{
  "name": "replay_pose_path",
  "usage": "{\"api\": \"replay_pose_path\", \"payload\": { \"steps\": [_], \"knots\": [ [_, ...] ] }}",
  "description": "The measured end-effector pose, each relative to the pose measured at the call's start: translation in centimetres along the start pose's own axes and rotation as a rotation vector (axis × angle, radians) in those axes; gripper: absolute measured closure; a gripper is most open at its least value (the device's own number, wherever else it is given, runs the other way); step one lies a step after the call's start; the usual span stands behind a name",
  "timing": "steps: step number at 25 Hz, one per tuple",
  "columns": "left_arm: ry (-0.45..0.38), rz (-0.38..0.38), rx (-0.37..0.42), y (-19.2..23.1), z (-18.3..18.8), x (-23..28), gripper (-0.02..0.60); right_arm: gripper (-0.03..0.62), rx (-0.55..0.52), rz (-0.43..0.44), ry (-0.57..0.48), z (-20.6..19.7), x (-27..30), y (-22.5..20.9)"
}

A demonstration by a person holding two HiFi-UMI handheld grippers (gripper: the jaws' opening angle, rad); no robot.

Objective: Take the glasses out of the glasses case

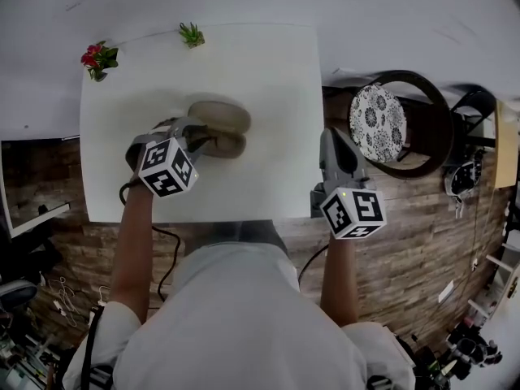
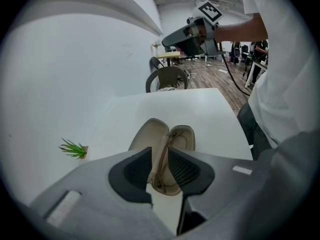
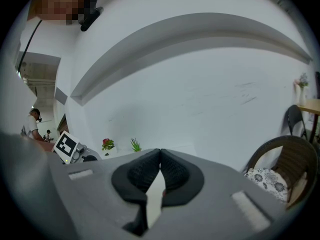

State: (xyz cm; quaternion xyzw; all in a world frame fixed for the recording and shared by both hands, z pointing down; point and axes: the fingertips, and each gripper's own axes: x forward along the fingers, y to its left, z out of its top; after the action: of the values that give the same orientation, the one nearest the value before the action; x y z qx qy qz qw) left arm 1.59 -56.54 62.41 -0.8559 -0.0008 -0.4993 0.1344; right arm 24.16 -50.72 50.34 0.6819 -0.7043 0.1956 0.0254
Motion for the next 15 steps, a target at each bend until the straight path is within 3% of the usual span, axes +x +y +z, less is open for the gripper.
{"api": "replay_pose_path", "payload": {
  "steps": [15],
  "knots": [
    [0.135,-0.138,0.073,-0.7,-2.5,6.5,0.477,0.591,0.037,0.043,0.074,-3.9,3.4,-1.0]
  ]
}}
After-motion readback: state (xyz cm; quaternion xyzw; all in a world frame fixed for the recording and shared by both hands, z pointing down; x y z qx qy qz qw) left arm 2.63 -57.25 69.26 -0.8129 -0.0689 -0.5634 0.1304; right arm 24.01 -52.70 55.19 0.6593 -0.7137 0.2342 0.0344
